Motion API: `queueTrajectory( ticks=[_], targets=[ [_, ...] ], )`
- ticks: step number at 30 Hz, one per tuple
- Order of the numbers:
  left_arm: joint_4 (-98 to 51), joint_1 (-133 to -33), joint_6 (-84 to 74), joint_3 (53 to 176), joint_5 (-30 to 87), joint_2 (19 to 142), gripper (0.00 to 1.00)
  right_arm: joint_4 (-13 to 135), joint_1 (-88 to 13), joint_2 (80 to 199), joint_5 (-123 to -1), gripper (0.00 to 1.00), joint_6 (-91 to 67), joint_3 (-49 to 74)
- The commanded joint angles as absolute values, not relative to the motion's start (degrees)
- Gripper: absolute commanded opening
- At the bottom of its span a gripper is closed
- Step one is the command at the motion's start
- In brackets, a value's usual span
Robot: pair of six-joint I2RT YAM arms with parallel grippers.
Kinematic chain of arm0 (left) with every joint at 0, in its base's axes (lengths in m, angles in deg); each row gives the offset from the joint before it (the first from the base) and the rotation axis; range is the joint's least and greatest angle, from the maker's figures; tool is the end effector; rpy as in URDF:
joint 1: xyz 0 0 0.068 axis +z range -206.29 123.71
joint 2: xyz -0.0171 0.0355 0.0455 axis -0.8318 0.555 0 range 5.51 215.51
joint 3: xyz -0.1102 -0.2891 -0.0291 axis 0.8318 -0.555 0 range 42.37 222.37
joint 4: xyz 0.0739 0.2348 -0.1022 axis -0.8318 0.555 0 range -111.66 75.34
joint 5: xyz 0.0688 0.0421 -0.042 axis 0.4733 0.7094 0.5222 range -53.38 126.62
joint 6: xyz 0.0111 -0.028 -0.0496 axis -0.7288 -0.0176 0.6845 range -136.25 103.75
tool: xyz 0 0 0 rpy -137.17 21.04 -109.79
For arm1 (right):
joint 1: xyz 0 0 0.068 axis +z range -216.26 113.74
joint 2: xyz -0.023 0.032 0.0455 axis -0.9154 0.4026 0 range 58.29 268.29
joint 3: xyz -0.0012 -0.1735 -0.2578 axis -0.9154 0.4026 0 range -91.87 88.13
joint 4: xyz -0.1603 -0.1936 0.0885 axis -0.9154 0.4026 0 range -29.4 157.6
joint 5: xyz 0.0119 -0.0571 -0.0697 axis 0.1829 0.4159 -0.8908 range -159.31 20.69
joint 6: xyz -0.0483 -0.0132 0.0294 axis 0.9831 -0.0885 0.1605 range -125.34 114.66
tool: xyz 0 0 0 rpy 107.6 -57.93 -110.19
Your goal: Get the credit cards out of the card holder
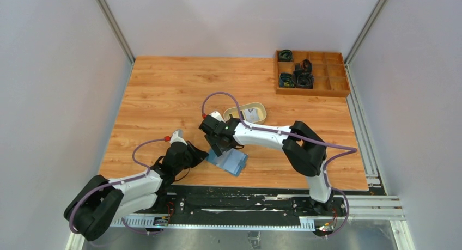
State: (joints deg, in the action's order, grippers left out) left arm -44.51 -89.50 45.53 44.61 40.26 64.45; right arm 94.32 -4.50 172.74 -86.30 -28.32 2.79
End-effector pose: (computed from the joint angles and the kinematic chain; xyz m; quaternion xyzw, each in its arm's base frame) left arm 0.1247 -0.0783 0.1324 -0.2321 0.8509 -0.3279 0.3385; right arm 0.2214 0.3866 0.2188 -0.2864 0.9183 0.0505 0.2684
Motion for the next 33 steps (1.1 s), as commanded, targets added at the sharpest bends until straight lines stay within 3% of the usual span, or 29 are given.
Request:
queueTrajectory(
  ticks=[1,10,16,24,33],
  targets=[
    [-33.8,-89.5,44.0,41.9,44.9,66.6,0.00,96.8,-4.0,168.5,-86.6,0.78,-27.7,7.4],
    [-33.6,-89.5,45.0,41.5,45.8,66.2,0.00,97.8,-4.0,157.5,-87.7,0.78,-29.4,19.3],
    [-33.5,-89.5,46.7,41.2,46.8,65.5,0.00,94.8,-3.9,154.0,-87.7,0.78,-29.7,17.7],
    [-33.3,-89.6,52.4,41.2,47.6,64.2,0.00,87.8,2.5,161.8,-86.4,0.76,-25.4,11.0],
    [-31.2,-89.5,55.7,42.1,49.2,61.0,0.00,83.4,2.7,164.8,-87.3,0.74,-21.6,10.6]
  ],
)
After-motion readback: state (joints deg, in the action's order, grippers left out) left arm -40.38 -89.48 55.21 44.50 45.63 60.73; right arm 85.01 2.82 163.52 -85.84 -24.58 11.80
